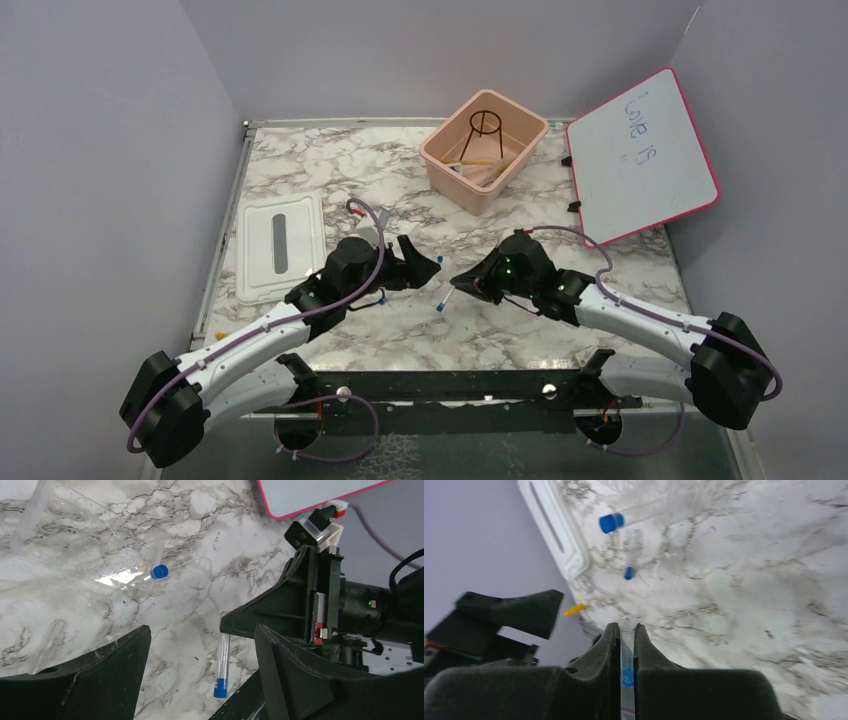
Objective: Organize the chemistry lab equipment
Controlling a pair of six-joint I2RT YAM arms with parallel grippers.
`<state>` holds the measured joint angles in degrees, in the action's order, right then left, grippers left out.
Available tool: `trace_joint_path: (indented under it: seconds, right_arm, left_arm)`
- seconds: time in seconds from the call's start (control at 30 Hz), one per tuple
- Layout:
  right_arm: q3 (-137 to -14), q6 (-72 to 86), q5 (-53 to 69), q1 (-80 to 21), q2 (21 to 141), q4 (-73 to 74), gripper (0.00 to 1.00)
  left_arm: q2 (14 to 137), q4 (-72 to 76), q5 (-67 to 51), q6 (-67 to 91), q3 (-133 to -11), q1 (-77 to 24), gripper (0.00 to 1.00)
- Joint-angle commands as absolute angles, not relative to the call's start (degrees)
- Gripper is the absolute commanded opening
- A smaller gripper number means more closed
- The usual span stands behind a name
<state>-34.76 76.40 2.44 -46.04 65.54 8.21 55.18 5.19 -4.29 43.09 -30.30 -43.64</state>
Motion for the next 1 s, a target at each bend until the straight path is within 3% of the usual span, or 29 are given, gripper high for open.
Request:
trace_joint_path:
  seconds: [0.0, 0.2, 0.53, 0.97]
  right_arm:
    - [-35.9, 90.83, 1.77, -46.12, 66.18, -1.51, 0.01]
    - [-36.33, 101.22, 0.26, -46.13, 65.92, -0.98, 0.01]
    - [-36.94, 107.63, -4.03, -46.12, 64.52, 1.64, 0.01]
    - [-37.4, 108.9, -5.87, -45.71, 64.79, -0.95, 0.0]
  left_arm:
    - [52.93, 9.06, -1.13, 53.19, -29.03, -44.03, 0.77]
    - [52.2, 16.36, -3.36, 57.14, -27.09, -44.03, 0.75]
    - [53.99, 18.27, -5.64, 57.9, -27.33, -44.16, 0.48]
    - [53.49, 17.24, -7.3, 55.29, -26.44, -44.73, 0.44]
